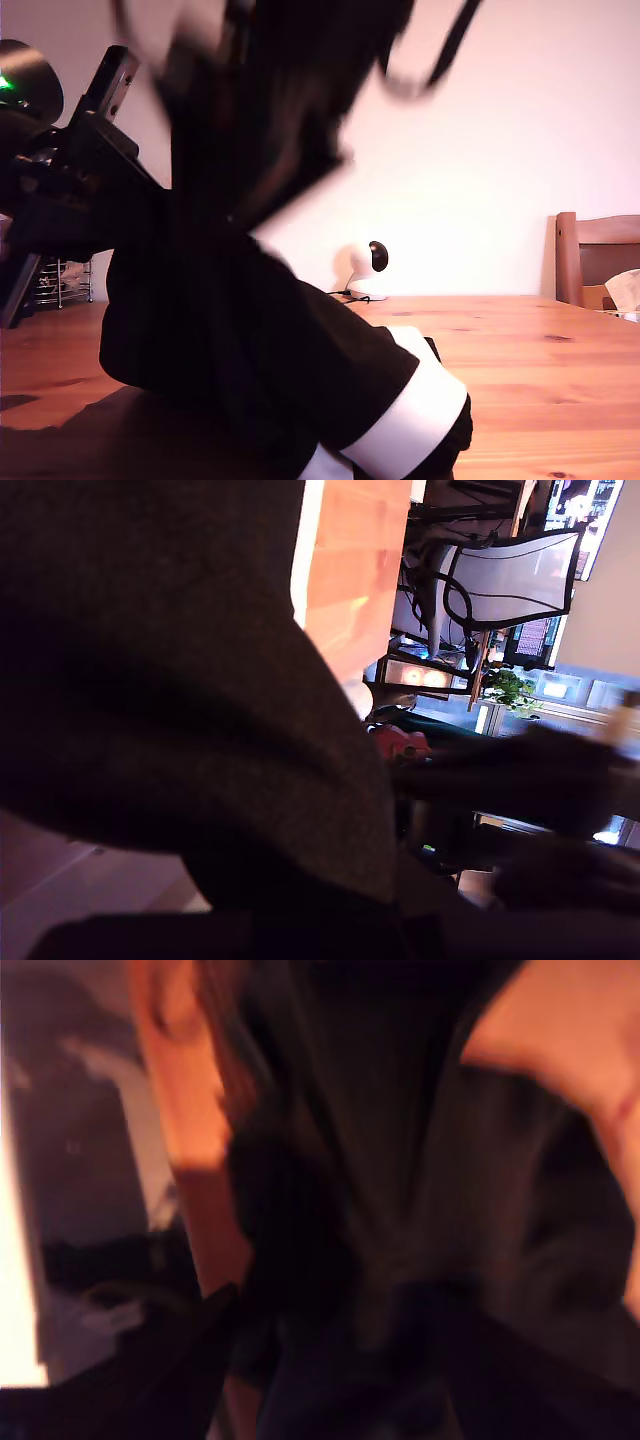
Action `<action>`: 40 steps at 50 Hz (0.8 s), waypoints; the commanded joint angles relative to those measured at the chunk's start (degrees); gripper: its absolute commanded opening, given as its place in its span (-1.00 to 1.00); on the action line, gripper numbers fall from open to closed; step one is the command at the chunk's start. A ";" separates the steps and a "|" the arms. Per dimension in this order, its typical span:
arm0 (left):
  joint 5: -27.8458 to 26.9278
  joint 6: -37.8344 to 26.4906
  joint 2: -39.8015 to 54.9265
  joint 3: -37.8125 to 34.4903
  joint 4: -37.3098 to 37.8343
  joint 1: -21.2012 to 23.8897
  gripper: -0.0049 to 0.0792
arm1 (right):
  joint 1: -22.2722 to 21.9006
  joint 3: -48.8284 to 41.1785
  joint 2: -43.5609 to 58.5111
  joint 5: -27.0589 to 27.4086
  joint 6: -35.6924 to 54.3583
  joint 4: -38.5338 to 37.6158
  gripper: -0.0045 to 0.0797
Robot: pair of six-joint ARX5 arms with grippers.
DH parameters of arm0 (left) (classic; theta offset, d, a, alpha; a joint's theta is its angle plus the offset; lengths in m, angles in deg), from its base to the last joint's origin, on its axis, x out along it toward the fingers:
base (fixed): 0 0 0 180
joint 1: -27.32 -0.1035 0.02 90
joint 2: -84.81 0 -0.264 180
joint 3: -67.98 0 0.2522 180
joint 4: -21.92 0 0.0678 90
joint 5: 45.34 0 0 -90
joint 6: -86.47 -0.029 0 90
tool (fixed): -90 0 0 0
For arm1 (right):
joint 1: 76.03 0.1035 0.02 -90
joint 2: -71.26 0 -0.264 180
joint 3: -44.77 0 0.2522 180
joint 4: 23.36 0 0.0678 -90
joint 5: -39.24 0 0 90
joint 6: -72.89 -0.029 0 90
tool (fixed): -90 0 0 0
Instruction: Fold the shorts in front of you. After folding it, place it to the left side.
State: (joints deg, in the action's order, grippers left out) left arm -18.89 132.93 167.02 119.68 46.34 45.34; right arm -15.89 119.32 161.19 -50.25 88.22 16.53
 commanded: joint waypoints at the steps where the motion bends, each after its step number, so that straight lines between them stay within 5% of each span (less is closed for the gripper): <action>1: -0.68 0.66 0.04 0.57 -1.11 0.11 -0.93 | 0.63 -0.59 1.09 0.09 -3.80 0.39 0.41; 20: -3.78 4.52 0.04 0.57 -4.24 0.15 -0.93 | 0.63 -0.72 2.95 7.43 -8.00 0.98 0.45; 40: -3.26 6.36 -0.11 0.61 -6.86 0.15 -0.93 | 1.20 -0.74 7.74 7.58 -16.61 1.14 0.44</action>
State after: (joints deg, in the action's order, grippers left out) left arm -21.36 139.09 167.02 119.68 40.70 45.32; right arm -15.30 119.32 169.10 -42.73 72.77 18.32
